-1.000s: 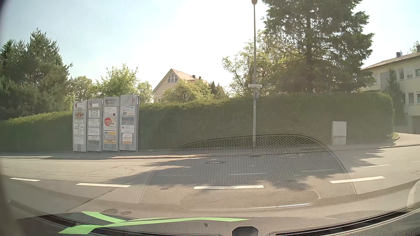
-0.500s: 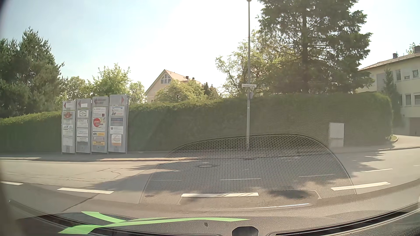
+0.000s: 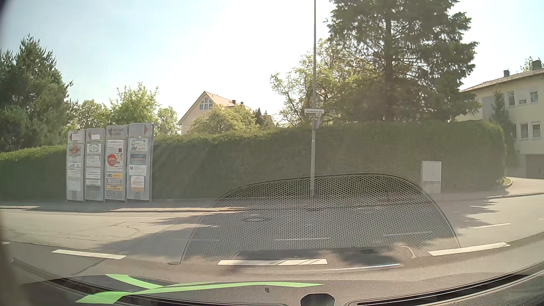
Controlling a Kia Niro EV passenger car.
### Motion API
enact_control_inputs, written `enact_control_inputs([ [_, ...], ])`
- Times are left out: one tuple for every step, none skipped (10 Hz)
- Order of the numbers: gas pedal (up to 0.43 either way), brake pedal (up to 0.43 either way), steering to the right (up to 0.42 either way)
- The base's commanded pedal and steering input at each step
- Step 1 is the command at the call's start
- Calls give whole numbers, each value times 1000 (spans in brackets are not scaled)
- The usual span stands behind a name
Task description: Follow the waypoints while adhering to traffic rules and regulations
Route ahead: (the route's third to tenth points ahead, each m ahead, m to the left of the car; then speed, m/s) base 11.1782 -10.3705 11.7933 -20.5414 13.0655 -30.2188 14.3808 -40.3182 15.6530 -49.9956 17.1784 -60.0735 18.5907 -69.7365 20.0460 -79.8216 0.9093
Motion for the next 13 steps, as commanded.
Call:
enact_control_inputs([
  [0,0,221],
  [0,0,221],
  [0,0,224],
  [0,0,230],
  [0,0,234],
  [0,0,234],
  [0,0,234],
  [0,0,234],
  [0,0,236],
  [0,0,238],
  [0,0,239],
  [0,0,242],
  [0,0,247],
])
